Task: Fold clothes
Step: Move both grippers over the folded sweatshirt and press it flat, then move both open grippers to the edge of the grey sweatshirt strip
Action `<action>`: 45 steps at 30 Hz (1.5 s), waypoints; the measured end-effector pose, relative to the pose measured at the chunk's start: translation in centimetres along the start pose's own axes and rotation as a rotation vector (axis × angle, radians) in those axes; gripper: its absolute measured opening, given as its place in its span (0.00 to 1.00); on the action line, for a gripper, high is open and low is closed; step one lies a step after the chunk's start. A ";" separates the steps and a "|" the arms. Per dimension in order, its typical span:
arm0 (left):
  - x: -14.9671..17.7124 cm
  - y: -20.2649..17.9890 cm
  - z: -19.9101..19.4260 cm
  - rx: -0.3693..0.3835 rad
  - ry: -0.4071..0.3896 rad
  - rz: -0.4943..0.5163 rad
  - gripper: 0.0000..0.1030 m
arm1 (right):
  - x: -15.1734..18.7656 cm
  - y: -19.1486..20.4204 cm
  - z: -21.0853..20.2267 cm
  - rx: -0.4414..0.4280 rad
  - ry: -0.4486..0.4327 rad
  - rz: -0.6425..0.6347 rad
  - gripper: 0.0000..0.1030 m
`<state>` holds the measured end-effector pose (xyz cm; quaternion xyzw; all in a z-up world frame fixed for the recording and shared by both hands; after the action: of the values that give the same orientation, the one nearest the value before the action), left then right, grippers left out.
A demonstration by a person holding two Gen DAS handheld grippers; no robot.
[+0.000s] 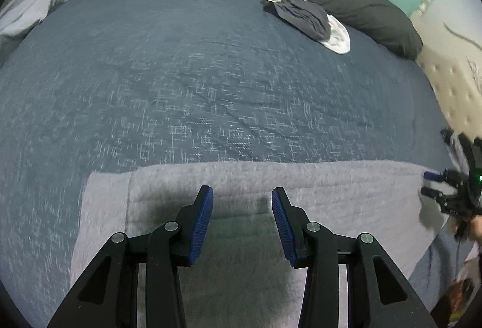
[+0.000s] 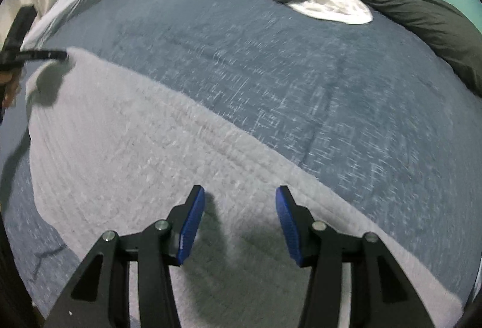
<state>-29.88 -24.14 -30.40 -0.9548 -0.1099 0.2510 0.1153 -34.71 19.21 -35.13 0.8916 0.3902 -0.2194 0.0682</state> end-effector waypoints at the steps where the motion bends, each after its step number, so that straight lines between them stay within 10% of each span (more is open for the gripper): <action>1: 0.0 -0.1 0.3 0.002 0.006 0.007 0.43 | 0.0 0.1 0.4 0.002 0.012 -0.014 0.48; 7: 0.5 -0.1 2.3 -0.029 0.039 0.041 0.40 | 0.0 0.8 1.9 -0.008 0.039 -0.086 0.31; 11: 0.9 0.1 2.9 -0.048 0.045 0.051 0.18 | 0.3 1.5 2.0 -0.004 0.031 -0.104 0.08; 18: 1.1 0.3 2.5 -0.056 0.025 0.047 0.01 | -0.4 1.0 0.9 0.029 -0.024 -0.090 0.00; 24: 0.6 0.2 1.7 -0.032 0.003 0.042 0.01 | -1.2 -0.5 0.9 -0.022 -0.002 -0.015 0.06; 26: 0.0 -0.1 1.3 -0.036 -0.011 0.055 0.05 | -1.4 -0.6 1.1 -0.017 0.004 -0.015 0.38; 29: -0.8 -0.9 1.1 -0.028 -0.016 0.072 0.45 | -1.7 -0.5 1.5 -0.037 0.001 -0.016 0.50; 37: -1.2 -2.8 3.7 -0.032 0.042 0.172 0.54 | -1.6 1.1 2.7 -0.036 0.042 -0.099 0.49; 45: -0.6 -3.1 5.0 -0.061 0.057 0.219 0.35 | -1.2 1.9 2.1 -0.030 0.014 -0.181 0.04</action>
<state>-33.37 -20.59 -33.48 -0.9709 -0.0093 0.2316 0.0609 -34.81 16.48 -36.59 0.8532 0.4726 -0.2126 0.0588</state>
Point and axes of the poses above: each gripper's, at about its wrist camera, not at the fingertips, and z roughly the way its jaws point, y to its left, x to its underside, the point moved 3 cm from there along z, roughly the way its jaws point, and after that the axes turned 6 degrees about -z, right-handed, at the moved point
